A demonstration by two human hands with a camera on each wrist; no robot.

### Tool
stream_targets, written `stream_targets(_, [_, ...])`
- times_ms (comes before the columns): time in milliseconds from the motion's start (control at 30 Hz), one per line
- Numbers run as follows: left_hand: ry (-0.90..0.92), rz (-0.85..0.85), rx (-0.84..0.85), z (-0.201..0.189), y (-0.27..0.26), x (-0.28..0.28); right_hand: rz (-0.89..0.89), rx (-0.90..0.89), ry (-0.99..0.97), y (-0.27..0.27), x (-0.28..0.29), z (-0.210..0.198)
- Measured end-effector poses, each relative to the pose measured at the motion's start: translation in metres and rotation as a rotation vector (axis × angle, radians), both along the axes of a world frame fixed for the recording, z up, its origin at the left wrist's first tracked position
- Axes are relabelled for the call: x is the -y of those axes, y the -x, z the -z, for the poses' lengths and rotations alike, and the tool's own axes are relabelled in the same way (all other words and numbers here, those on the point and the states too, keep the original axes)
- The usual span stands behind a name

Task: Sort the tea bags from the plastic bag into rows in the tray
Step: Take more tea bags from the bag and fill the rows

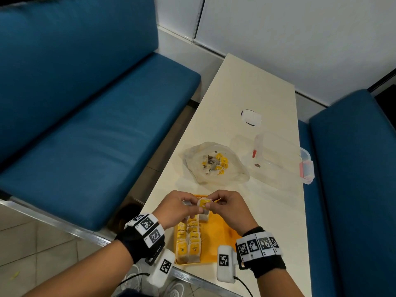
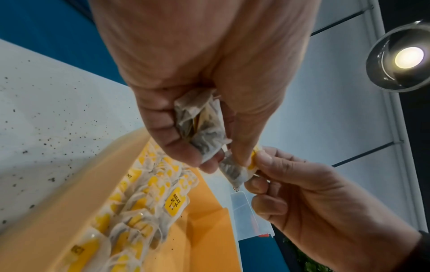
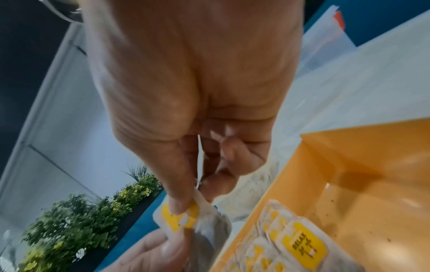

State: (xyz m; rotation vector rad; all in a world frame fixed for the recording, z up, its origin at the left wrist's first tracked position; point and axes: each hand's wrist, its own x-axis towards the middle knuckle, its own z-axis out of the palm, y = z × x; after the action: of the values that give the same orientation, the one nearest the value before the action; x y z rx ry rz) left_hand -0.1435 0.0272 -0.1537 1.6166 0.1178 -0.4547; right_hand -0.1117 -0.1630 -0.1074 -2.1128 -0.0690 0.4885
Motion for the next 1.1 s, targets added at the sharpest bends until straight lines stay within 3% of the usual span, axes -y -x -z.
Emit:
stream_targets(300, [0.049,-0.066,-0.035,-0.002,0.001,0.003,0.092,-0.078,-0.125,0.004,0.003,0.012])
stream_targets(600, [0.129,-0.170,-0.207,0.007,0.005,-0.007,0.071,-0.279,0.119,0.012,0.023,0.049])
stream_targets(800, [0.178,-0.182,-0.245,0.006,0.007,-0.008,0.074,-0.289,0.214,0.010,0.016,0.064])
stream_targets(1100, [0.204,-0.209,-0.308,0.002,0.006,-0.009,0.231,-0.257,0.273,0.007,0.005,0.084])
